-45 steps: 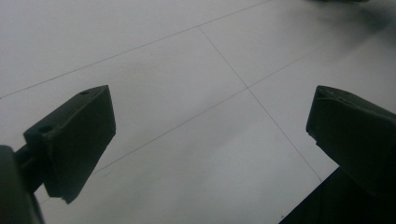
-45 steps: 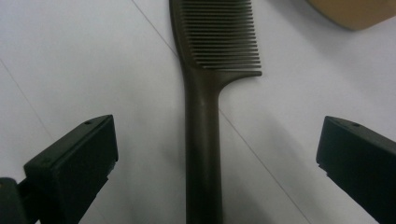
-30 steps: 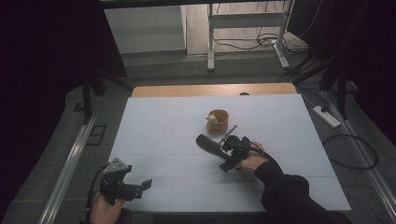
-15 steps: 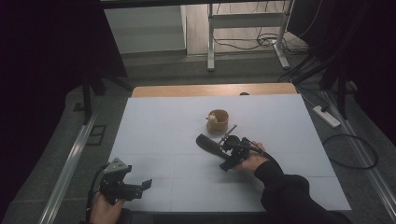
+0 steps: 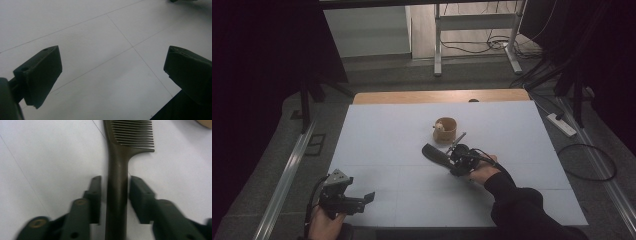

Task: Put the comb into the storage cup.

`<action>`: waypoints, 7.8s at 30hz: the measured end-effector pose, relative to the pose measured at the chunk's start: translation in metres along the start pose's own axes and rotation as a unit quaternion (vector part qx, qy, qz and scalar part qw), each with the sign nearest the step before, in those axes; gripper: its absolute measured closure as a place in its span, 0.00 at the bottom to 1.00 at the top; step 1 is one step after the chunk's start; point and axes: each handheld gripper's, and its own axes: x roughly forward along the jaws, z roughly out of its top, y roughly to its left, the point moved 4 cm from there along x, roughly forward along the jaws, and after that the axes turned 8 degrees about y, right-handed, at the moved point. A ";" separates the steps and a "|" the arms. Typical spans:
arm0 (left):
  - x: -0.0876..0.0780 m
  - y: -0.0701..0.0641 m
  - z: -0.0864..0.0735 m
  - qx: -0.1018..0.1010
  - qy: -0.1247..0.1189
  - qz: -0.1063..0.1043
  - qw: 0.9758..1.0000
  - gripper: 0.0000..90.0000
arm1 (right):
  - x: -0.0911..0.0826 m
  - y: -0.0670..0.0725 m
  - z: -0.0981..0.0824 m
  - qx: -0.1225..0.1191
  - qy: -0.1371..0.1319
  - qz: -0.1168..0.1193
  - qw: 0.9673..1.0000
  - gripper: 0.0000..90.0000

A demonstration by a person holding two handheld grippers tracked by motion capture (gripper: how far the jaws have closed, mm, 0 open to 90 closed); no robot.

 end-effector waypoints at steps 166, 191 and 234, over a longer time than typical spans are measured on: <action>0.037 -0.055 0.142 0.067 -0.065 -0.192 0.977 0.00 | -0.101 0.032 -0.079 -0.032 -0.270 -0.022 0.962 0.81; 0.054 -0.068 0.170 0.078 -0.052 -0.225 0.970 0.00 | -0.101 0.034 -0.075 -0.038 -0.282 -0.036 0.958 0.81; 0.073 -0.098 0.180 0.079 0.005 -0.299 0.951 0.02 | -0.097 0.044 -0.068 -0.060 -0.293 -0.053 0.953 0.81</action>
